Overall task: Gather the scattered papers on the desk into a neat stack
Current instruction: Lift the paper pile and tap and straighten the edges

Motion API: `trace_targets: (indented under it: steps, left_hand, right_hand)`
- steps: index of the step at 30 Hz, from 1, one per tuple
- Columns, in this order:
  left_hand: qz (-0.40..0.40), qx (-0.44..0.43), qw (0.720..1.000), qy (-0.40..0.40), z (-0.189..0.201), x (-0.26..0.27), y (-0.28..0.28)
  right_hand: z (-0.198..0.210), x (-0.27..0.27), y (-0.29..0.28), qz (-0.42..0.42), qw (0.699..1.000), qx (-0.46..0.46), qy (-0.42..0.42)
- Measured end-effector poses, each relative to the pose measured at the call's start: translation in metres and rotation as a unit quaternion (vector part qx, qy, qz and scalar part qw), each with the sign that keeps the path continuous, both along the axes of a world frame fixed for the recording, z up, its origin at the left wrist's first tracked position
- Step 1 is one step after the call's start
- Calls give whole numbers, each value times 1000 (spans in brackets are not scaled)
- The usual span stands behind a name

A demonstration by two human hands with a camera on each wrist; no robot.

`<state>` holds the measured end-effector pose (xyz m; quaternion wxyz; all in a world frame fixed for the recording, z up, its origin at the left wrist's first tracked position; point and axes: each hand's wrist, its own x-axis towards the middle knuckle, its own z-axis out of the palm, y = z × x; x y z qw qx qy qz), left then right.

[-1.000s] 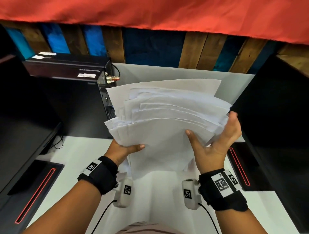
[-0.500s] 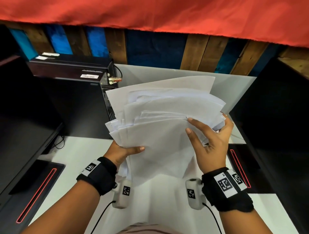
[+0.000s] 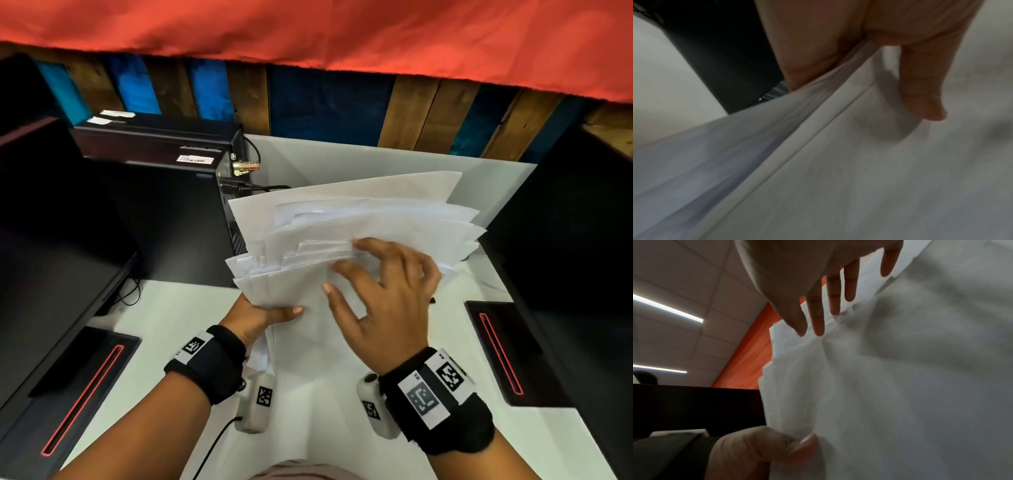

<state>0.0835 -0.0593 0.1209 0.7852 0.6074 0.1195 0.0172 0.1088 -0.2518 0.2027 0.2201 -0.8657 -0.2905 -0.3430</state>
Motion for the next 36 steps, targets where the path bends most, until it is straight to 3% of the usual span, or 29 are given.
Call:
trace_targets:
  steps: [9,14,24,27,30,32,34,36]
  left_hand:
    - [-11,13,1000,-19,3,-4,-3]
    - [-23,42,999,-25,5,-3,-6]
    - [15,16,1000,-21,-6,0,-19]
    - [64,-4,998,-5,-7,1,-22]
    - [109,-17,994,-4,4,2,-18]
    - [132,-30,991,-15,13,4,-11]
    - [139,-32,989,-30,21,5,-5]
    - [136,-31,989,-46,29,7,-1]
  right_hand:
    - [3,-8,17,22,999,-20,26]
    - [2,-11,19,8,999,40,24]
    - [2,-18,23,54,998,-17,40]
    - [3,-13,11,21,994,105,0]
    - [-2,0,-20,-47,966,255,-21]
    - [-11,13,-40,-79,941,318,84]
    - [-28,26,-55,-52,879,377,287]
    - [-45,36,-65,14,820,376,430]
